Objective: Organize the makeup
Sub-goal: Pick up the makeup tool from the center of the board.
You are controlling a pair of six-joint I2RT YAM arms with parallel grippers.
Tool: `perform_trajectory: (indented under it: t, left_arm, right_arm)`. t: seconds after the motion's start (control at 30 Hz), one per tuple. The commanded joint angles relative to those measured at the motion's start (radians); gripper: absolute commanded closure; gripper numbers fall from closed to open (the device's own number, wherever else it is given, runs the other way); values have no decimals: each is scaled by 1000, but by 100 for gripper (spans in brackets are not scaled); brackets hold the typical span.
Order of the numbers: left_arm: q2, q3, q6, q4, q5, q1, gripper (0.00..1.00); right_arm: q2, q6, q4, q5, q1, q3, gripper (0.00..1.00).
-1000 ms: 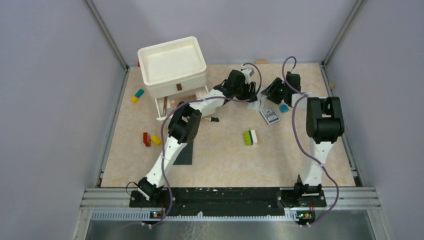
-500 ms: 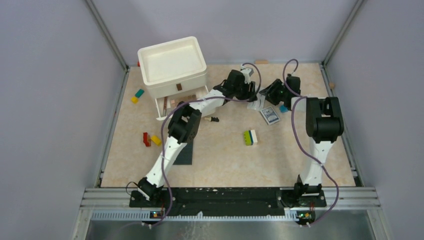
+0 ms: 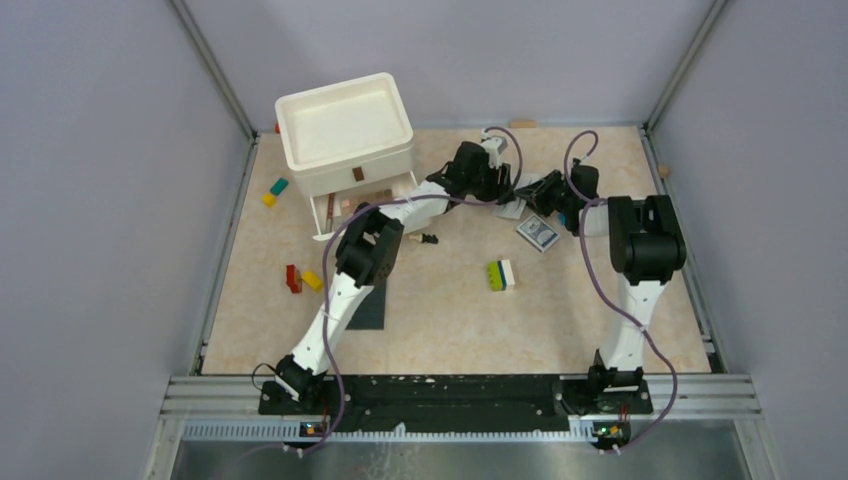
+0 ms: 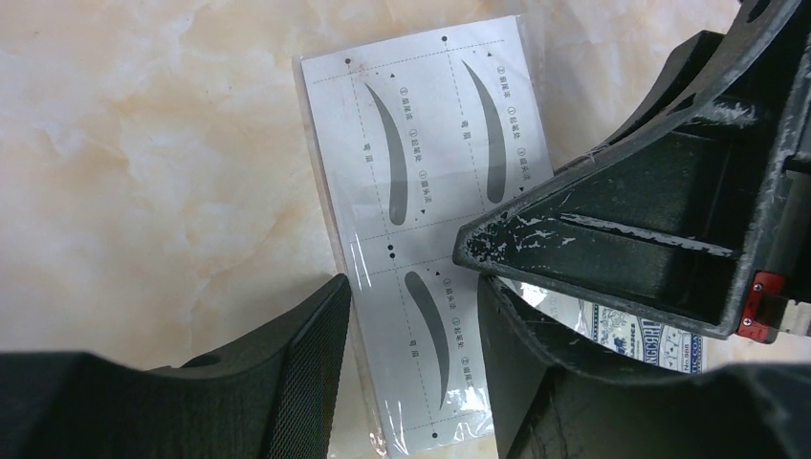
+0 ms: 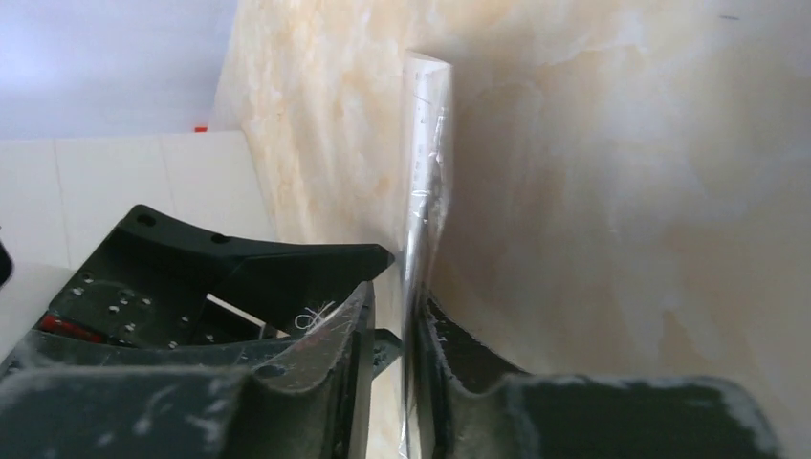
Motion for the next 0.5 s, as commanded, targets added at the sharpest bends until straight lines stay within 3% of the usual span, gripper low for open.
perform_trajectory:
  t: [0.0, 0.17, 0.33, 0.47]
  left_arm:
    - [-4, -54, 6, -83, 1, -12, 42]
    - [-94, -81, 22, -72, -14, -12, 41]
    - [-208, -83, 34, -76, -2, -12, 29]
    - [-333, -62, 30, -112, 21, -12, 19]
  right_arm:
    - [-27, -39, 7, 30, 11, -26, 85]
    - [-90, -118, -54, 110, 12, -37, 100]
    - [-174, -191, -78, 194, 12, -59, 100]
    - [-305, -246, -3, 229, 11, -125, 100]
